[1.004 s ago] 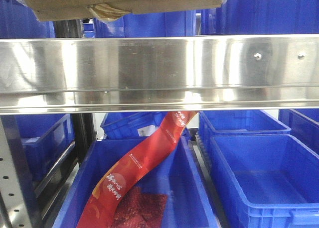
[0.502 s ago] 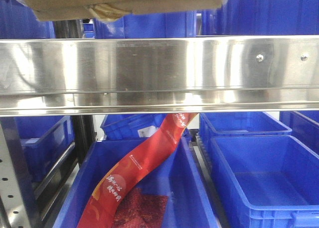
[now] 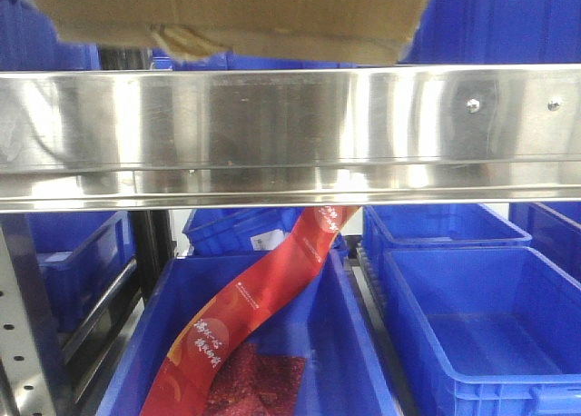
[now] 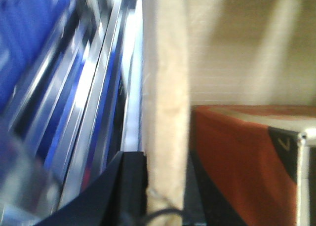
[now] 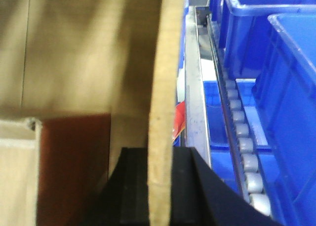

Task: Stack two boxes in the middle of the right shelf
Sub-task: 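Push the held box forward onto the shelf above the bins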

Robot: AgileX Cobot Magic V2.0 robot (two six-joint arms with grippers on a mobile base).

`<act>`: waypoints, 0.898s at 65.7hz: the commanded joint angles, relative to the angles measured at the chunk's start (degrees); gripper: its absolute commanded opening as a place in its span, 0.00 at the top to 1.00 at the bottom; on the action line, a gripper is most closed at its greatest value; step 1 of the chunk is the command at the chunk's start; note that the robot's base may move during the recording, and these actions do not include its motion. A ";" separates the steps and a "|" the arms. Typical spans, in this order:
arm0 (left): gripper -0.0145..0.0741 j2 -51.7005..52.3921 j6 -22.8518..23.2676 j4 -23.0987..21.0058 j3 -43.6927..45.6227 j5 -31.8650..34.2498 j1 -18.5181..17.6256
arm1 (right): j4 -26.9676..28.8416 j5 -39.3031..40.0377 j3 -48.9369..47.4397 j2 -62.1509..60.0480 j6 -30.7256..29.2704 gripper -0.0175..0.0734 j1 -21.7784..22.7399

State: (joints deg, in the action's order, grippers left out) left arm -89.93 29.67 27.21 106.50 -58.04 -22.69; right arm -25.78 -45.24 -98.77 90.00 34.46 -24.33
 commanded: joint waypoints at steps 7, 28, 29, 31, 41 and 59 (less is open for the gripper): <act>0.96 -1.80 0.36 -1.46 0.04 1.40 -0.33 | 0.47 1.02 -0.51 1.14 -0.02 0.97 -0.39; 0.47 -2.51 0.36 -1.35 0.04 2.19 -0.33 | 0.47 -0.71 -0.51 2.59 -0.02 0.32 -0.39; 0.44 -2.51 0.36 -1.35 0.04 2.19 -0.33 | 0.47 -0.70 -0.51 2.59 -0.02 0.30 -0.39; 0.39 -2.51 0.36 -1.24 0.04 2.31 -0.33 | 0.47 -0.56 -0.63 2.59 -0.02 0.28 -0.39; 0.32 -2.40 0.36 -1.02 1.36 2.30 -0.33 | 0.47 -1.08 -2.62 2.27 -0.02 0.26 -0.39; 0.60 -1.81 -1.12 -1.23 5.99 -2.02 -0.33 | 0.47 -9.42 -7.08 1.39 -0.41 0.53 -0.39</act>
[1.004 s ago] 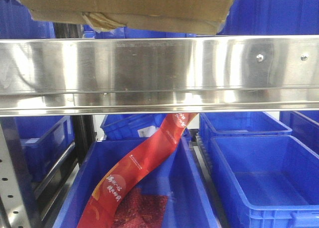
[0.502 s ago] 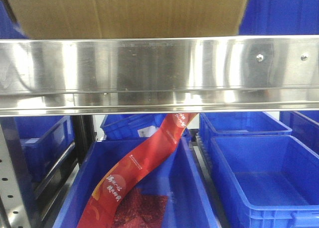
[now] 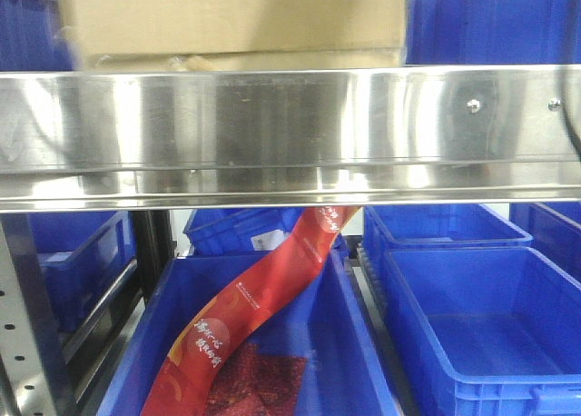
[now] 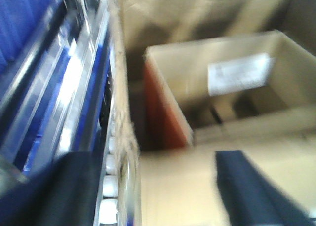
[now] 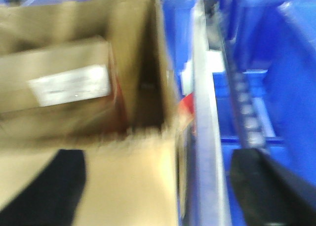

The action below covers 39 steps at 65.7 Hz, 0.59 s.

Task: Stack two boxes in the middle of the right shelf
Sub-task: 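Push the held box forward onto the shelf above the bins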

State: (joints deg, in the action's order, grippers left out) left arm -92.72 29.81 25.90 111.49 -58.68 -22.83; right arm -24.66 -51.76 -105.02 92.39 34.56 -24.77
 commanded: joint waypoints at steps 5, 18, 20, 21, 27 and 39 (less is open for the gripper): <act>0.85 1.56 -6.69 -1.75 1.10 -1.90 -0.19 | -0.06 -4.59 -0.97 -1.77 -3.84 0.82 0.05; 0.95 4.10 -18.99 -13.47 -0.52 -0.50 -0.19 | 0.46 -2.59 1.12 -4.73 -9.24 0.99 0.05; 0.95 4.87 -18.99 -14.81 -1.74 0.80 -0.19 | 0.46 -0.73 2.78 -5.51 -9.77 0.99 0.05; 0.95 5.26 -18.99 -15.39 -2.45 2.04 -0.19 | 0.46 0.13 3.59 -5.87 -9.78 0.99 0.05; 0.95 8.67 -18.73 -19.28 -10.13 10.00 -0.19 | 1.49 8.07 11.01 -9.31 -9.87 0.99 0.05; 0.95 18.69 -15.59 -20.99 -28.20 26.75 0.44 | 1.50 21.94 25.89 -18.03 -4.11 0.99 1.29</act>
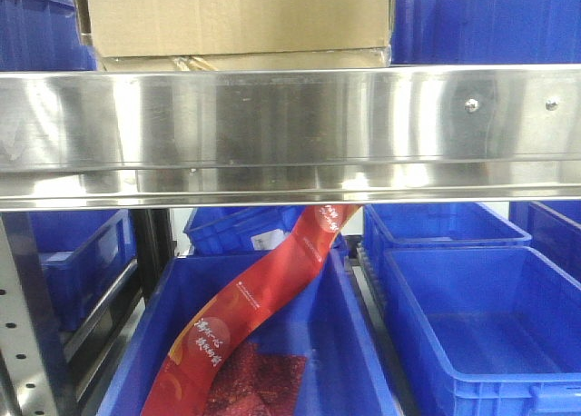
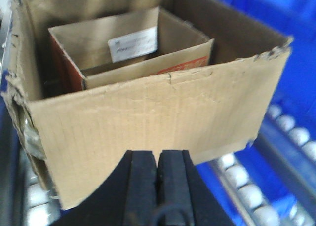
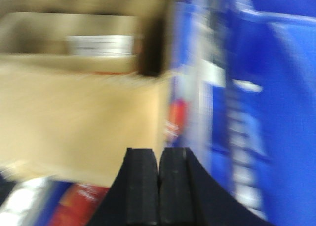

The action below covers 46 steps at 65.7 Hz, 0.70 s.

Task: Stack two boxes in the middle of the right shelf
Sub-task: 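Push the held box forward onto the shelf above the bins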

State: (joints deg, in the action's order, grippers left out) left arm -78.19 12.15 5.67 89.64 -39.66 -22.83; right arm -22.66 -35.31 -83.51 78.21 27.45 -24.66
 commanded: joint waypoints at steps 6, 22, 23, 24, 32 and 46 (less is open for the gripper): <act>0.95 9.50 4.87 -0.88 -15.09 13.76 2.29 | -0.50 8.26 10.80 -8.71 5.45 0.99 2.95; 0.95 26.69 4.99 -1.00 -37.14 22.22 7.94 | -1.89 18.70 28.21 -21.52 5.45 0.99 5.83; 0.95 27.61 4.99 -1.00 -38.07 22.22 8.18 | -2.14 19.26 29.64 -22.42 5.45 0.99 5.93; 0.95 28.96 4.99 -1.00 -39.42 22.22 8.43 | -2.14 20.08 30.60 -23.02 5.45 0.99 6.07; 0.95 37.13 4.99 -1.00 -46.47 22.33 9.58 | -2.14 23.13 38.26 -29.16 5.45 0.99 6.34; 0.95 46.69 4.99 -1.00 -50.75 22.06 9.58 | -2.03 22.40 42.66 -37.10 5.45 0.99 6.34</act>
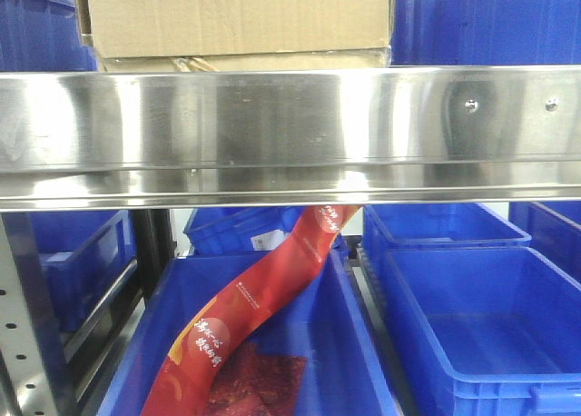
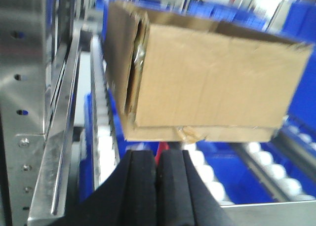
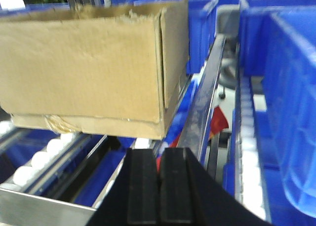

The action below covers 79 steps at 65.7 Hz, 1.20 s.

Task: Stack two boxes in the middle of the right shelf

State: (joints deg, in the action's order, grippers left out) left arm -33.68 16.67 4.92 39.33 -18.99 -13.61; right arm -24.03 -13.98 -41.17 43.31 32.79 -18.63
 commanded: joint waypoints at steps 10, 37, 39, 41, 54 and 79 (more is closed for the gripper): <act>0.95 5.20 0.47 -0.25 -0.44 2.45 0.35 | -0.66 2.86 0.33 -4.12 0.11 0.99 0.32; 0.95 5.70 0.47 -0.25 -0.44 2.43 0.35 | 2.52 2.62 0.62 -5.47 -1.96 0.99 0.32; 0.95 5.70 0.47 -0.25 -0.44 2.43 0.35 | 4.02 2.62 1.24 -6.22 -5.75 0.99 0.32; 0.95 5.70 0.47 -0.25 -0.44 2.43 0.35 | 6.16 2.62 2.13 -7.45 -11.71 0.99 0.98; 0.95 5.70 0.47 -0.25 -0.44 2.43 0.35 | 22.08 9.50 14.67 -17.64 -36.23 0.99 11.49; 0.95 5.70 0.47 -0.25 -0.44 2.43 0.35 | 24.65 13.14 40.42 -40.16 -33.80 0.99 21.30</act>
State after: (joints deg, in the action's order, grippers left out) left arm -28.19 16.67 4.92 38.80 -17.66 -13.61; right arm 0.00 -2.63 -3.78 7.17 -1.91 2.23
